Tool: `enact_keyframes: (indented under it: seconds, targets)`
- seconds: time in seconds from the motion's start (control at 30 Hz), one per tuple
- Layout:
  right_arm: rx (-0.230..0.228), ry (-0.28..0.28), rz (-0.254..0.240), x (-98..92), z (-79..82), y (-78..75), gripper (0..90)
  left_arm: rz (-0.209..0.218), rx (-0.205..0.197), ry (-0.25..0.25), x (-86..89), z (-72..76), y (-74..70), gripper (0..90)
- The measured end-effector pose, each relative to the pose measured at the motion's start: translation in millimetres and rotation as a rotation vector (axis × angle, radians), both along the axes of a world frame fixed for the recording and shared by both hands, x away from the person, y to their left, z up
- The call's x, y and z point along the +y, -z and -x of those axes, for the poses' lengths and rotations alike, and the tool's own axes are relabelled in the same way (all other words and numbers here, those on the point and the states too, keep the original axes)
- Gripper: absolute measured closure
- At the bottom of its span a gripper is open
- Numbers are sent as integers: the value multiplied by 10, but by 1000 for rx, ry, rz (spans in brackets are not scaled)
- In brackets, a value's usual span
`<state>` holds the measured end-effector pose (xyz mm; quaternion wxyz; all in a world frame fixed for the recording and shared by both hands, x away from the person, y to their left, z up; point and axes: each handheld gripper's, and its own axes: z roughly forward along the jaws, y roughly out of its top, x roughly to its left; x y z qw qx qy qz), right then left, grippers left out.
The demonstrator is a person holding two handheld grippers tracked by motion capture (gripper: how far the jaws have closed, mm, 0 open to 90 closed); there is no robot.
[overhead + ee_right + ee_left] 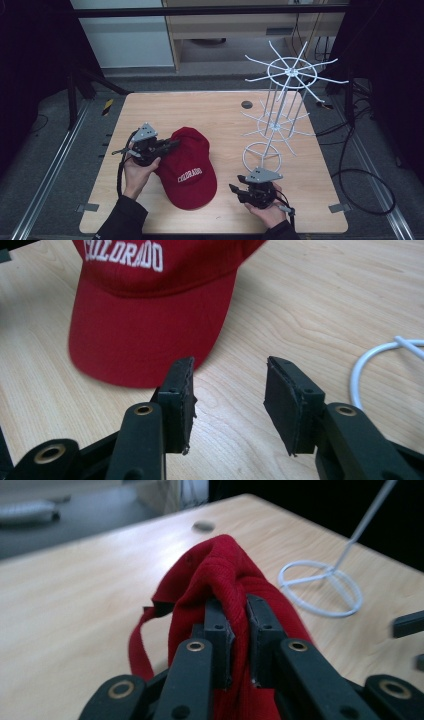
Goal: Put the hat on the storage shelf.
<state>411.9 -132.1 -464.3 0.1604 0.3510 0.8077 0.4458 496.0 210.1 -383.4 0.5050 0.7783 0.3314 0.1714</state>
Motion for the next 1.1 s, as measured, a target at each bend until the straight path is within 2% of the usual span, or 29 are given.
enact_keyframes:
  seconds: [0.03, 0.07, 0.17, 0.3, 0.33, 0.37, 0.4, 0.47, 0.5, 0.53, 0.57, 0.6, 0.63, 0.67, 0.73, 0.77, 0.83, 0.93, 0.97, 1.1]
  targets:
    - [-11, 11, -4, -23, 15, -10, 541, 12, -38, 27, -53, 71, -119, 811]
    - [-11, 11, -4, -23, 15, -10, 541, 12, -38, 27, -53, 71, -119, 811]
    - [-29, 29, -3, -78, 66, -35, 534, 15, -106, 68, -132, 196, -310, 811]
    - [-44, 80, -10, -228, 122, -50, 528, 17, -172, 79, -192, 307, -477, 813]
    - [-38, 91, -19, -282, 133, -47, 527, 20, -184, 81, -203, 328, -517, 813]
    - [-34, 125, -21, -397, 155, -35, 527, 21, -199, 82, -211, 346, -554, 814]
    - [-34, 125, -21, -397, 155, -35, 527, 23, -211, 83, -218, 361, -590, 814]
    - [-35, 181, -16, -573, 184, -21, 526, 29, -240, 89, -230, 404, -686, 814]
    - [-35, 181, -16, -573, 184, -21, 526, 29, -240, 89, -230, 404, -686, 814]
    - [-32, 197, -20, -613, 191, -21, 523, 28, -256, 93, -231, 429, -735, 814]
    - [-39, 238, -13, -743, 197, -17, 517, 35, -271, 99, -224, 451, -774, 814]
    - [-46, 258, -11, -799, 194, -15, 512, 56, -289, 117, -211, 494, -847, 814]
    - [-44, 272, -19, -836, 194, -15, 511, 56, -289, 117, -211, 494, -847, 813]
    - [-44, 272, -19, -836, 194, -15, 511, 64, -309, 124, -205, 531, -898, 813]
    - [-57, 340, -18, -1017, 175, -9, 505, 77, -334, 140, -202, 589, -980, 813]
    - [-57, 340, -18, -1017, 175, -9, 505, 84, -345, 146, -203, 617, -1020, 813]
    - [-56, 394, -29, -1153, 157, -3, 504, 106, -379, 158, -212, 703, -1131, 813]
    - [-59, 418, -23, -1225, 138, 11, 504, 123, -394, 169, -202, 743, -1190, 813]
    - [-55, 438, -22, -1277, 121, 24, 504, 137, -407, 171, -192, 767, -1229, 813]
    - [-61, 454, -12, -1327, 93, 47, 504, 186, -439, 189, -150, 809, -1353, 813]
